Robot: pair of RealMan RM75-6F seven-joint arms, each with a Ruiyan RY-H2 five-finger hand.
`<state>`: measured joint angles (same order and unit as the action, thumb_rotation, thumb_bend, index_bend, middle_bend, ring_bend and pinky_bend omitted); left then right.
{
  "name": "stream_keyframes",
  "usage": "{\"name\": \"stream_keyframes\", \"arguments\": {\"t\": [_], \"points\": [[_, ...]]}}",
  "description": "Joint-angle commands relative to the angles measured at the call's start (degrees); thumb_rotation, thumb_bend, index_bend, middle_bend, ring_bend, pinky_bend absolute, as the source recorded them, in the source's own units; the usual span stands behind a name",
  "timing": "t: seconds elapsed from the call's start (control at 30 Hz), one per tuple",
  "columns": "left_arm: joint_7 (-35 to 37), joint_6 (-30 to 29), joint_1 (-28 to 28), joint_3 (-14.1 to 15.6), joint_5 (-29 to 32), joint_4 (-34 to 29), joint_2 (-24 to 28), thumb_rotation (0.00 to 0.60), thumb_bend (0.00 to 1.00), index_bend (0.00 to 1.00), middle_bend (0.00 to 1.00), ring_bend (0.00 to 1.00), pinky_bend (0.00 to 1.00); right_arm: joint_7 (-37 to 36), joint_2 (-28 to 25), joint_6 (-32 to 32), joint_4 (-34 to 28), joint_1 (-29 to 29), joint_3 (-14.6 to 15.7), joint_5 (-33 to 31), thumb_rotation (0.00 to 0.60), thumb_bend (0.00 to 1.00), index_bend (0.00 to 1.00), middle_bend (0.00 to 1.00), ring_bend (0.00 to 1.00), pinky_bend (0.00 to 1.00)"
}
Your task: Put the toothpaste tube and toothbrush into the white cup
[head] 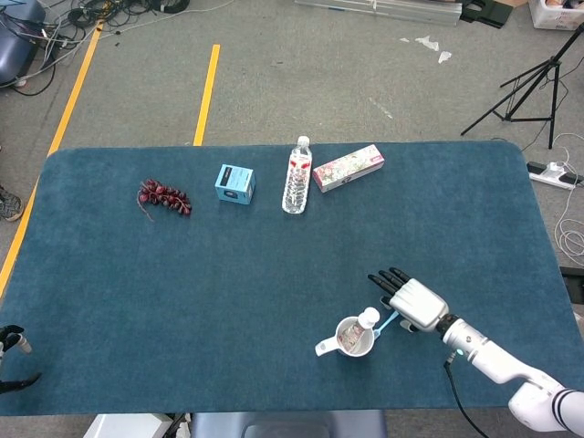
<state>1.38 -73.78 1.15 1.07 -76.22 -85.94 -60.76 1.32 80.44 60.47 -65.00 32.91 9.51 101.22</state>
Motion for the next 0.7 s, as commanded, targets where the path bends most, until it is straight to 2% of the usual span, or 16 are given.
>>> {"name": "stream_keyframes", "arguments": {"t": [0.03, 0.7], "points": [[0.02, -0.01, -0.01, 0.00, 0.00, 0.00, 0.02, 0.600, 0.00, 0.49, 0.27, 0.21, 0.29, -0.15, 0.11, -0.28, -0.11, 0.19, -0.04, -0.06, 0.600, 0.19, 0.46, 0.00, 0.00, 0.11], [-0.02, -0.12, -0.07, -0.02, 0.05, -0.04, 0.03, 0.600, 0.00, 0.49, 0.27, 0.21, 0.29, 0.25, 0.77, -1.34, 0.09, 0.33, 0.10, -0.59, 0.600, 0.21, 0.46, 0.00, 0.00, 0.11]]}}
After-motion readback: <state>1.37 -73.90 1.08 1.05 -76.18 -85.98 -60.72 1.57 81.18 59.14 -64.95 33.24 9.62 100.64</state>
